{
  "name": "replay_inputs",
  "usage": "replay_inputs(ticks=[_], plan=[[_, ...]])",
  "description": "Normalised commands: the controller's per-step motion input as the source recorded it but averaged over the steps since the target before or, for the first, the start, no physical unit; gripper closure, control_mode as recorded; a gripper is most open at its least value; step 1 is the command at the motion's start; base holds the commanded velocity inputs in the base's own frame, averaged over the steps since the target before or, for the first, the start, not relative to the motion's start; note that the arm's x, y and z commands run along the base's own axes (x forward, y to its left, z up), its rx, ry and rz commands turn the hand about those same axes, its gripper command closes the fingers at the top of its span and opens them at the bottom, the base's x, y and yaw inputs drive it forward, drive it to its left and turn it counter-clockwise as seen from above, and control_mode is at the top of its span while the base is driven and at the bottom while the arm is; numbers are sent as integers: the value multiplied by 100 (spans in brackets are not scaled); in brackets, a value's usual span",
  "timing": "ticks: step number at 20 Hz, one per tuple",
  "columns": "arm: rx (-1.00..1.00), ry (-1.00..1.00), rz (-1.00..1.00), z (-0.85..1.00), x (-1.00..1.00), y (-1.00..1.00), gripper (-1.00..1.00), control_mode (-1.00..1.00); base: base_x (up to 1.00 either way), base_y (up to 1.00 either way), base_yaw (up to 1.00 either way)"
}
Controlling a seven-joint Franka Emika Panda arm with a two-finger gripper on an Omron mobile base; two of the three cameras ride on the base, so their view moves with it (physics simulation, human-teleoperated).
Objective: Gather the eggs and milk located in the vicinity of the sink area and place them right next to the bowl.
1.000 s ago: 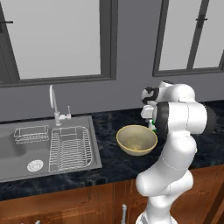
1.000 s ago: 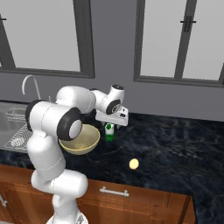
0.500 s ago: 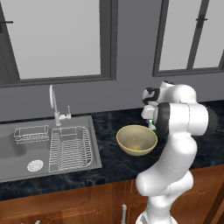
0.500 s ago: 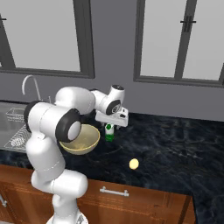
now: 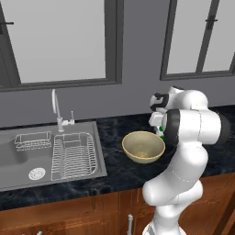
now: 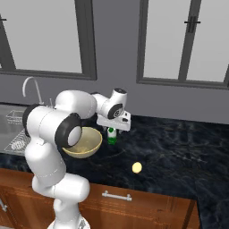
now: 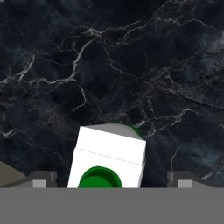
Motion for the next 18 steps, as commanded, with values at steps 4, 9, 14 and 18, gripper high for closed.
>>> replay_inputs(ticks=[4, 9, 14, 18], plan=[[0, 0, 0, -16, 0, 6, -100, -100, 0, 0, 0], [0, 0, 0, -16, 0, 4, 100, -100, 0, 0, 0], [0, 0, 0, 0, 0, 0, 100, -100, 0, 0, 0], [0, 0, 0, 0, 0, 0, 100, -100, 0, 0, 0]])
